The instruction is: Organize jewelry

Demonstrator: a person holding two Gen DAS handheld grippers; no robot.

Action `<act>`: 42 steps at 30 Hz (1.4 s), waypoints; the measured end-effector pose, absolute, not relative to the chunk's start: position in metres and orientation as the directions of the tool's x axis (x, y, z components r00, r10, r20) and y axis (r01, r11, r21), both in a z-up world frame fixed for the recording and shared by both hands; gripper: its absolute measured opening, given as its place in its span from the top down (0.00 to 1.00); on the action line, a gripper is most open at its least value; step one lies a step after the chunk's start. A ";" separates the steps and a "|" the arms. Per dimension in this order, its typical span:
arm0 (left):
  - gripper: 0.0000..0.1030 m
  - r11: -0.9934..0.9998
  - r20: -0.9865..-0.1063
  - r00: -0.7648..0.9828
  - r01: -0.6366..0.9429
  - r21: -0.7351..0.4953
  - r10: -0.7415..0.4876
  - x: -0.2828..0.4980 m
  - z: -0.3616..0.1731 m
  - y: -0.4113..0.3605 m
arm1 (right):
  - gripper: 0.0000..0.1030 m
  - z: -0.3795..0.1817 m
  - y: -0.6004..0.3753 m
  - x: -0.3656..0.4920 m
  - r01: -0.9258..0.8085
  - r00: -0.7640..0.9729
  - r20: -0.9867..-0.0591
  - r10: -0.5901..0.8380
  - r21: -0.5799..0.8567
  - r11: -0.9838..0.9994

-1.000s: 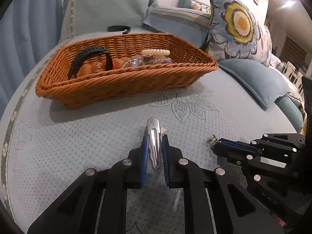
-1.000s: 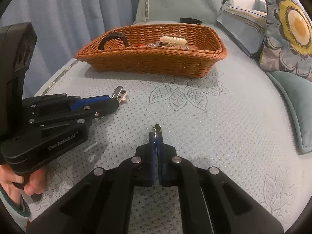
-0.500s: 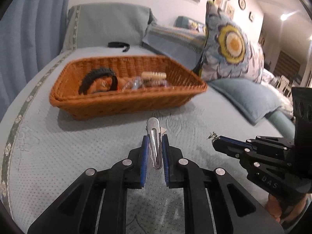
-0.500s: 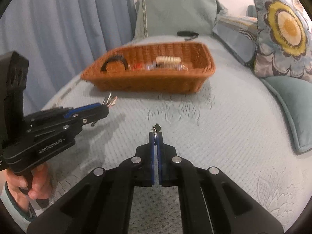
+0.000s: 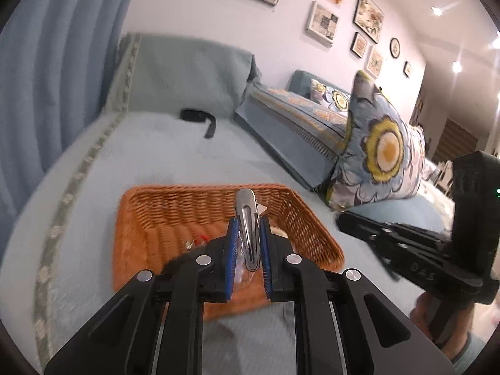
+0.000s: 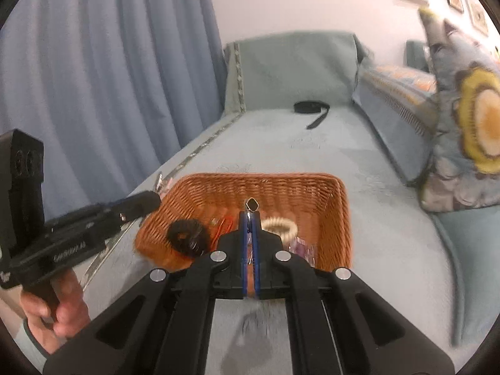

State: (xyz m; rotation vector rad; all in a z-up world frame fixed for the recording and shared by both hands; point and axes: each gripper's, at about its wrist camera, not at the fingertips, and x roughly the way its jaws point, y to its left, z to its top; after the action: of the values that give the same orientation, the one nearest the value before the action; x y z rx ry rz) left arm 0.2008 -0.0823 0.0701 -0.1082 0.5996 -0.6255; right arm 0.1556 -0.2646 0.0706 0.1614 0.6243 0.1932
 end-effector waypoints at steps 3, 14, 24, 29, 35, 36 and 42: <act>0.89 0.833 -0.550 0.636 0.494 -0.249 -0.541 0.231 0.055 -0.095 | 0.99 0.056 -0.267 0.195 -0.119 0.743 -0.617 0.259 0.260 0.958; 0.88 0.854 -0.609 0.613 0.462 -0.240 -0.503 0.264 0.020 -0.103 | 0.98 0.002 -0.266 0.258 -0.051 0.637 -0.732 0.243 0.274 0.960; 0.46 0.833 -0.530 0.644 0.455 -0.315 -0.552 0.239 0.040 -0.071 | 0.49 0.022 -0.279 0.239 -0.025 0.679 -0.694 0.240 0.305 0.952; 0.38 0.842 -0.468 0.700 0.450 -0.298 -0.540 0.189 0.062 -0.047 | 0.49 0.047 -0.280 0.187 -0.069 0.725 -0.639 0.255 0.302 0.951; 0.24 0.864 -0.409 0.762 0.426 -0.268 -0.502 0.117 0.071 -0.020 | 0.35 0.063 -0.269 0.093 -0.109 0.804 -0.553 0.220 0.226 0.968; 0.24 0.872 -0.405 0.773 0.416 -0.258 -0.488 0.103 0.071 -0.017 | 0.34 0.064 -0.267 0.080 -0.110 0.814 -0.542 0.211 0.214 0.971; 0.18 0.937 -0.379 0.858 0.299 -0.179 -0.347 0.046 0.056 -0.010 | 0.33 0.049 -0.247 0.009 -0.076 0.872 -0.475 0.118 0.107 0.991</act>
State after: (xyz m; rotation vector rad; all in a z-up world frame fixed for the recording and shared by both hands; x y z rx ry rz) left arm 0.0464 -0.0104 0.0557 -0.1154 0.4190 -0.3399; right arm 0.0088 -0.2474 0.0491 0.0855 0.5016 0.1010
